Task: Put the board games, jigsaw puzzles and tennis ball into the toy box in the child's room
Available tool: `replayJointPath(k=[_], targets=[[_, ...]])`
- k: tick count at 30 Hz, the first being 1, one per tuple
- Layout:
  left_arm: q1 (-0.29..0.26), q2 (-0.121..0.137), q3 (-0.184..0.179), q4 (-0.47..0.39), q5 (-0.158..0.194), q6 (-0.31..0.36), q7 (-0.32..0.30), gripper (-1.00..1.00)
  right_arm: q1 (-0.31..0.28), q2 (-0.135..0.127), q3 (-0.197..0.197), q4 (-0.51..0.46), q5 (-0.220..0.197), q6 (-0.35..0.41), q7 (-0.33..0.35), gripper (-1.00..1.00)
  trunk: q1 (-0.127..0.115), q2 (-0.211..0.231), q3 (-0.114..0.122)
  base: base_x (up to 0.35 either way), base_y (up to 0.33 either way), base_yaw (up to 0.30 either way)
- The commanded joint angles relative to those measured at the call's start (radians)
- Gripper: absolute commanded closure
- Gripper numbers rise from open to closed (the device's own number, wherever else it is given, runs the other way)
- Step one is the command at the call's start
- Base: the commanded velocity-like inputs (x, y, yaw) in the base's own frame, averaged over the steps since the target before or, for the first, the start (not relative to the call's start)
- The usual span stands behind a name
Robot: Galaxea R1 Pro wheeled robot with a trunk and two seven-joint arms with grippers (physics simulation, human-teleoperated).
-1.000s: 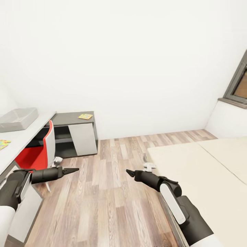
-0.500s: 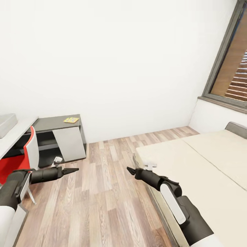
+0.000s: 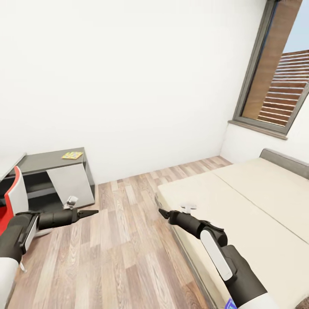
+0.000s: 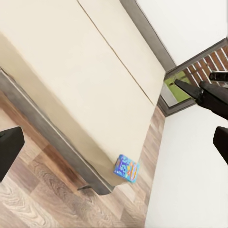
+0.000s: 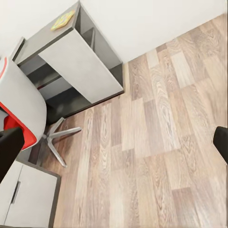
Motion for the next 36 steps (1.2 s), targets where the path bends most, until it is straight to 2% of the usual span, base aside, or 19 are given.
replayJointPath(k=[1,9,27,36], targets=[[-0.001,0.0,0.002,-0.001,-0.005,0.011,-0.007,-1.0,-0.001,-0.001,0.001,0.0,-0.001,0.004,0.001,-1.0,0.001,-0.002,-0.001,0.0,0.0,-0.217],[-0.001,0.0,0.002,-0.001,-0.005,0.011,-0.007,-1.0,-0.001,0.001,0.001,0.0,-0.001,0.002,0.0,-1.0,0.001,-0.002,0.004,0.0,0.0,-0.167],[-0.001,0.0,0.002,-0.001,-0.006,0.011,-0.006,-1.0,0.0,0.002,0.001,0.006,-0.001,0.002,-0.005,-1.0,0.001,-0.002,0.005,-0.05,0.035,-0.016],[-0.001,0.0,0.002,-0.001,-0.005,0.011,-0.007,-1.0,-0.001,0.003,0.001,0.016,-0.001,0.002,-0.006,-1.0,0.001,-0.002,0.005,-0.117,0.145,-0.229]])
